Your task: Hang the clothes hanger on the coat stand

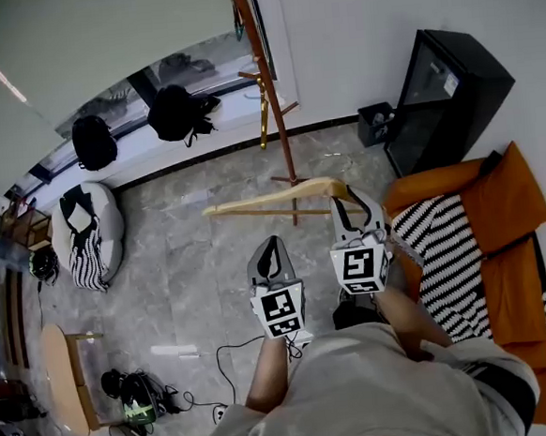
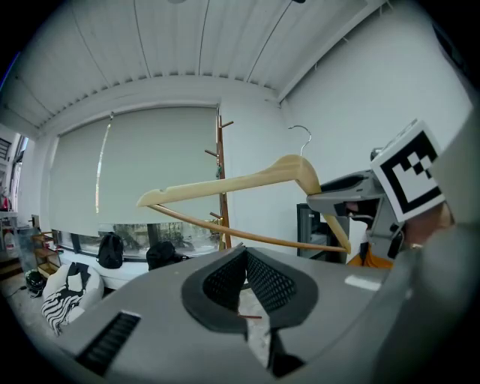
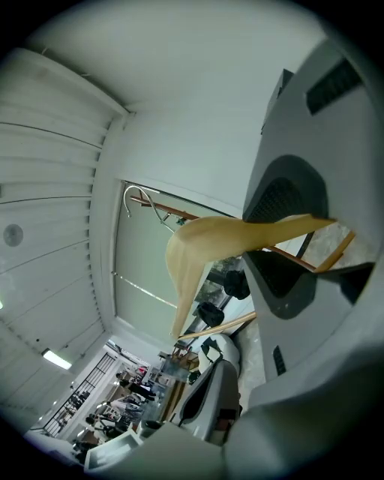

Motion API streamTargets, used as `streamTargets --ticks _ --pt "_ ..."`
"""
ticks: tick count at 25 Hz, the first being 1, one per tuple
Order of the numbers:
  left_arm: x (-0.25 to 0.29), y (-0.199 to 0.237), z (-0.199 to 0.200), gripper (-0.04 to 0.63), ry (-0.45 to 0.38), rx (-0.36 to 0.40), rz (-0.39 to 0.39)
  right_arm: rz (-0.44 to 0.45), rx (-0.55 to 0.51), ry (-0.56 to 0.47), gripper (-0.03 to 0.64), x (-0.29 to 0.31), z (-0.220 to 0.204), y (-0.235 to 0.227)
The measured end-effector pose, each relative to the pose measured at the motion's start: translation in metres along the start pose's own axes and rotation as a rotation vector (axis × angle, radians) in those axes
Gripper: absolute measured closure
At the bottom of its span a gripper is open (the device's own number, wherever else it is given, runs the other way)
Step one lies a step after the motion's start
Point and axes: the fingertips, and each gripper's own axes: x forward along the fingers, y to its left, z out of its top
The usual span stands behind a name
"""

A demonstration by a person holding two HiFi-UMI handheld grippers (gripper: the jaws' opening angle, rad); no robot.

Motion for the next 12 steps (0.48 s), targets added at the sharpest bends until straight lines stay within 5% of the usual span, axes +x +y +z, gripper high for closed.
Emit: streamTargets --ticks 12 --pt "0.127 -0.043 0.007 0.588 0.059 0.045 -0.033 0.031 -0.023 -0.011 0.502 0.089 -0.042 -0.074"
